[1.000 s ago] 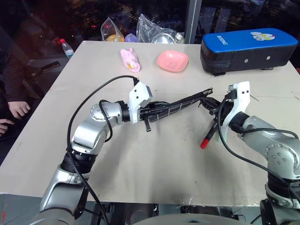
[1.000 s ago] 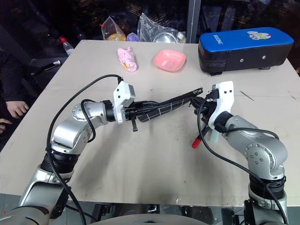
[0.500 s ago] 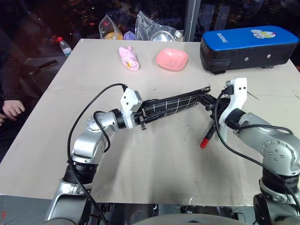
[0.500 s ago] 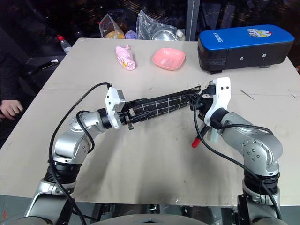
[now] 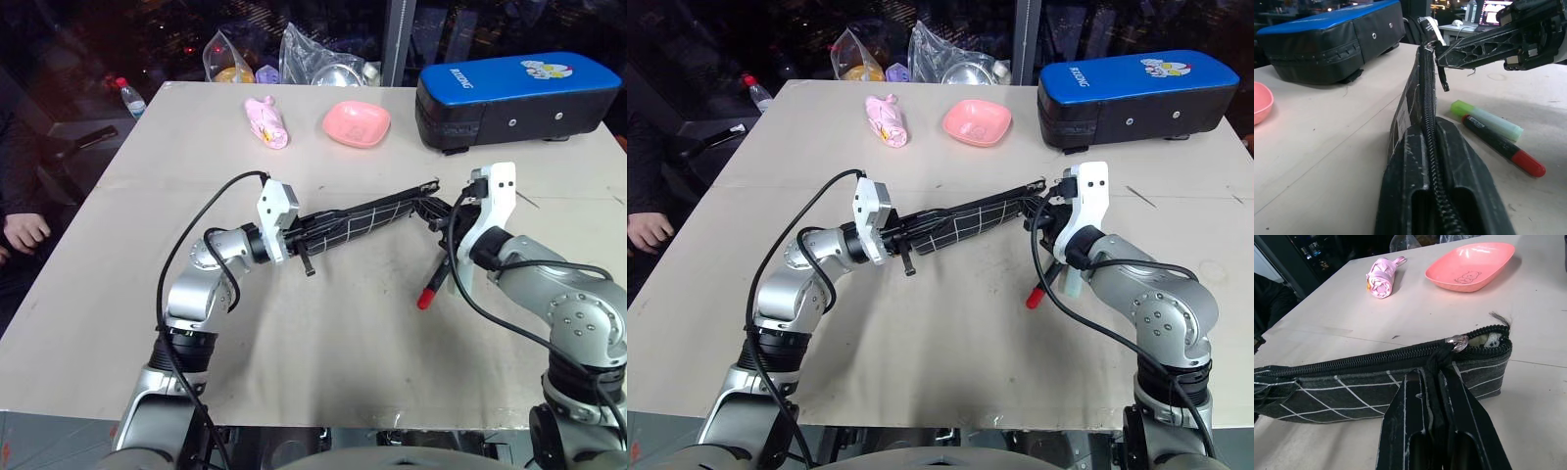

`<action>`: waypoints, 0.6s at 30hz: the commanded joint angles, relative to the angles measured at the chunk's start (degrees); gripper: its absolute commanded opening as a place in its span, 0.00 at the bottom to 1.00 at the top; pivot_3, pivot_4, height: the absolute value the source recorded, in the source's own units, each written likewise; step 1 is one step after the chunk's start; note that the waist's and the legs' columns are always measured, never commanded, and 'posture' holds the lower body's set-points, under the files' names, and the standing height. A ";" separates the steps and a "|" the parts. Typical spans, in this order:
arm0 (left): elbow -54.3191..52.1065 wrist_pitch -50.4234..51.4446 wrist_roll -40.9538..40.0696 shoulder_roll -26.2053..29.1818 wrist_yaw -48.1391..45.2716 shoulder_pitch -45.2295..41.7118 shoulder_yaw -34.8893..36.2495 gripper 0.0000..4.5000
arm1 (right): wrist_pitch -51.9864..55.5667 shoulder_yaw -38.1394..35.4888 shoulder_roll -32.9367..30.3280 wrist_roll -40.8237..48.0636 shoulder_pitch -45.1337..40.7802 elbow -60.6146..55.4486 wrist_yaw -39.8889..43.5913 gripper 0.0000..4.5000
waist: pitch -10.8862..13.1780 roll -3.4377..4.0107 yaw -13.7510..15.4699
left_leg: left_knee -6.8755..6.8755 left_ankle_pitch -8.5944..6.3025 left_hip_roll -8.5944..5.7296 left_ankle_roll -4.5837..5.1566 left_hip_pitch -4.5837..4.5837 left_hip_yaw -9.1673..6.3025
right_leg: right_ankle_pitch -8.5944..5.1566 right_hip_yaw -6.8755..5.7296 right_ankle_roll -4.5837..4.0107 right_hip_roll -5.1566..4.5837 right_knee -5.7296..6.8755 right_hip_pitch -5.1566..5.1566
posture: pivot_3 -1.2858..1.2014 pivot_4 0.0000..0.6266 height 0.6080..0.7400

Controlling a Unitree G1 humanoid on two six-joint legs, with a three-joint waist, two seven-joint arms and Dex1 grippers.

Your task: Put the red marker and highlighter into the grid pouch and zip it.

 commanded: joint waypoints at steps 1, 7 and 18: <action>0.34 -2.40 1.08 -0.25 -0.59 -0.80 -0.34 0.02 | -0.41 -0.73 -0.28 0.85 -0.54 -3.02 0.01 0.00 | 0.00 0.00 0.00 | 0.00 0.00 0.00 0.00 0.00 0.01 | 0.00 0.00 0.00 0.00 0.00 0.00 | 0.52 0.24 1.00; 2.17 -5.89 3.43 -2.13 1.35 -1.65 -0.37 0.02 | 1.34 2.11 -2.72 0.91 -1.16 -4.12 2.51 0.00 | 0.00 0.00 0.07 | 0.00 0.00 0.00 0.00 0.00 0.00 | 0.00 0.00 0.00 0.00 0.00 0.00 | 0.52 0.24 1.00; -0.15 -6.83 4.24 -3.49 0.81 0.53 -1.75 0.02 | 0.30 5.90 -1.55 -1.39 -4.13 -2.11 3.97 0.00 | 0.00 0.00 0.07 | 0.00 0.00 0.00 0.00 0.00 0.00 | 0.00 -0.01 0.00 0.00 0.00 0.00 | 0.52 0.24 1.00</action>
